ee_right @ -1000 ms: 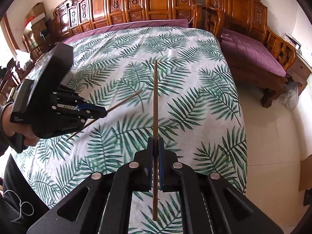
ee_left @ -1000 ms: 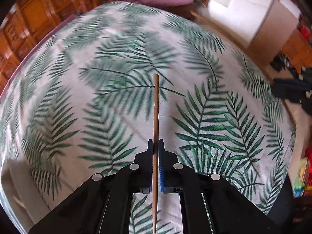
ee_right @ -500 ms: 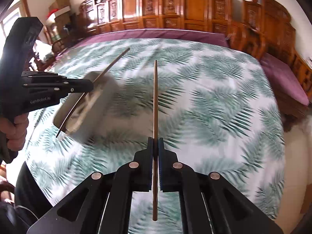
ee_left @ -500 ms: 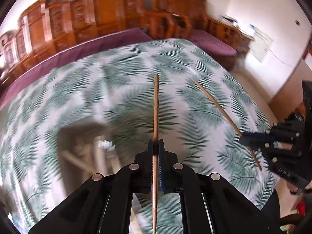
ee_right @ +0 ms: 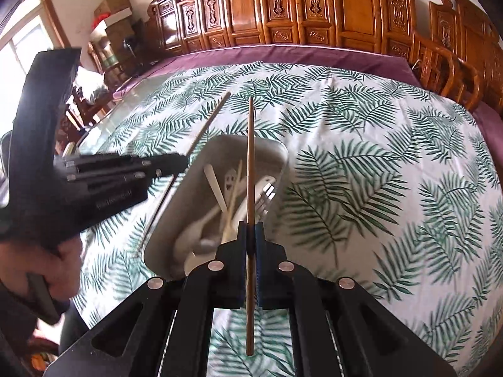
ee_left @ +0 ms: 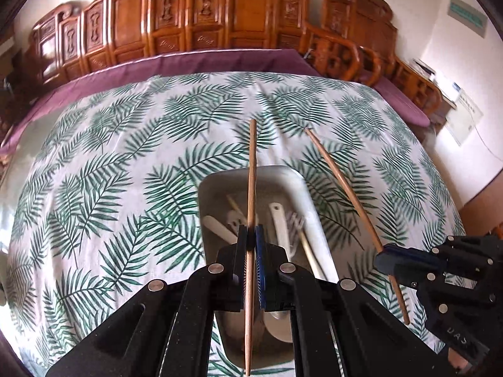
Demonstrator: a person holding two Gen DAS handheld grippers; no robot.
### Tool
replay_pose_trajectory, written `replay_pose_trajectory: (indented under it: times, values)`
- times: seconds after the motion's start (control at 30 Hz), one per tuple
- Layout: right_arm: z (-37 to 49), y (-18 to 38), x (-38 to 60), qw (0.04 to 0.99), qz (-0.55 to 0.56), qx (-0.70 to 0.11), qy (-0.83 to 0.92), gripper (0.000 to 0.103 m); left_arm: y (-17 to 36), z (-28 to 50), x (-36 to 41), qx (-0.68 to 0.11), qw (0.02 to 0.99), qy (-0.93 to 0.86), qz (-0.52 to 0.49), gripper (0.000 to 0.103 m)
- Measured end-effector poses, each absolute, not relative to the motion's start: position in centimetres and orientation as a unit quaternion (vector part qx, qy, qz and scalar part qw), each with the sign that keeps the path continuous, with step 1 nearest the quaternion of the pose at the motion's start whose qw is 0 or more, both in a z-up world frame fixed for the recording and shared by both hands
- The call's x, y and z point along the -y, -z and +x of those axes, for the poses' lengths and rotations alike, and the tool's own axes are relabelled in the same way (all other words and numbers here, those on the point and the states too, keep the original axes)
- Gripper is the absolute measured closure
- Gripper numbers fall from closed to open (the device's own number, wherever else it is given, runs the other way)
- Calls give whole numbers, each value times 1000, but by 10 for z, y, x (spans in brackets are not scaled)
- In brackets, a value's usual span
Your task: Organize utensils
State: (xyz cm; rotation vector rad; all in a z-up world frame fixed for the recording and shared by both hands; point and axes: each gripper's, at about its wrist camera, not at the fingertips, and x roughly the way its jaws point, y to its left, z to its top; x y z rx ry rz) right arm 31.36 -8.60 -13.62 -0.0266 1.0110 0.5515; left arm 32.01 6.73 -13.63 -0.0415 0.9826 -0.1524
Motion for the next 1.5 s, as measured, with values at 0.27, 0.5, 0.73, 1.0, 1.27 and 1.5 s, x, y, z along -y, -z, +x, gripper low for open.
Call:
replay_pose_trajectory:
  times: [0.27,0.5,0.73,1.0,1.27,1.5]
  values:
    - [326,142,57,834,10,-487,-258,97,152,315,-75,-480,873,81,-40,98]
    - [336,154,41,832,26,-492,-255,97,144,293,-94,-476,876,66,-39,98]
    - [330,153,38,839,15,-485,-246,75,116,259,-110,-449,892,41,-23,82]
    - [296,119,60,860,3,-448,-246,73,77,215,-107,-408,912,29,-21,52]
    - [216,43,106,906,-25,-360,-220,70,29,162,-89,-340,940,25,-22,18]
    - [154,-4,147,939,-22,-292,-181,38,-2,120,-69,-293,956,20,-19,8]
